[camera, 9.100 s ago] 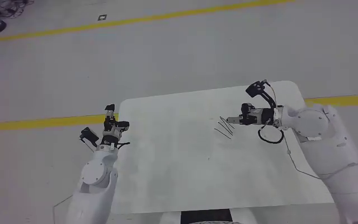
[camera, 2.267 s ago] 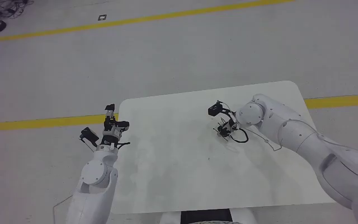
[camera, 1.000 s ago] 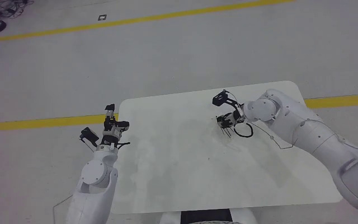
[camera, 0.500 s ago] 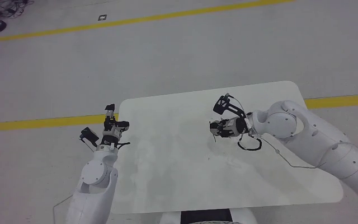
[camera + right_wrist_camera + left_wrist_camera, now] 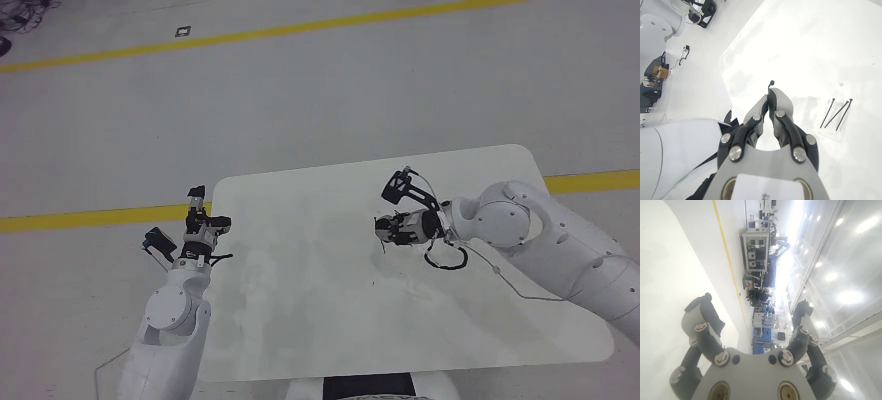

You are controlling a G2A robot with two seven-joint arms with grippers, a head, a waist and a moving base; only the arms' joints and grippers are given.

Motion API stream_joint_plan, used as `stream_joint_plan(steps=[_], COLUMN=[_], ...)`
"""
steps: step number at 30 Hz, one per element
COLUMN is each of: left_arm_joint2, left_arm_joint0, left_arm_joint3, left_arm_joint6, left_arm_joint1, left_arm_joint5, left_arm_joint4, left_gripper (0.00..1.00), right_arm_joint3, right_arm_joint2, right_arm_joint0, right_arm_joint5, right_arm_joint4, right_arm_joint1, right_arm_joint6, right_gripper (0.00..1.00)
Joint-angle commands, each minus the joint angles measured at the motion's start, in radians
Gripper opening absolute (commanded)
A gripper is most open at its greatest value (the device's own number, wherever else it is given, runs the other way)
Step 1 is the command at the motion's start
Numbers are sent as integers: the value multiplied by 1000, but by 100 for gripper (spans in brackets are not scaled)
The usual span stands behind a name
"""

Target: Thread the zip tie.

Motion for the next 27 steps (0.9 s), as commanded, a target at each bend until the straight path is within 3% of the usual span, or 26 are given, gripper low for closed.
stream_joint_plan(steps=[1,6,11,15,27], left_arm_joint2=[20,106,211,285,285], left_arm_joint0=[1,-12,-56,-93,-93], left_arm_joint3=[12,24,55,72,72], left_arm_joint6=[21,105,196,248,248], left_arm_joint1=[-4,-22,-44,-61,-61], left_arm_joint5=[36,63,27,7,7], left_arm_joint4=[0,-39,-37,-51,-51], left_gripper=[100,100,100,100,100], right_arm_joint3=[14,-4,-15,-9,17], right_arm_joint2=[21,45,42,30,25], right_arm_joint0=[-43,-146,-219,-238,-245], right_arm_joint5=[-3,-3,-3,-3,-3], right_arm_joint4=[8,-28,-49,-46,-26], right_arm_joint1=[0,4,3,-4,-8], right_arm_joint6=[-137,-394,-604,-700,-730], right_gripper=[0,0,0,0,0])
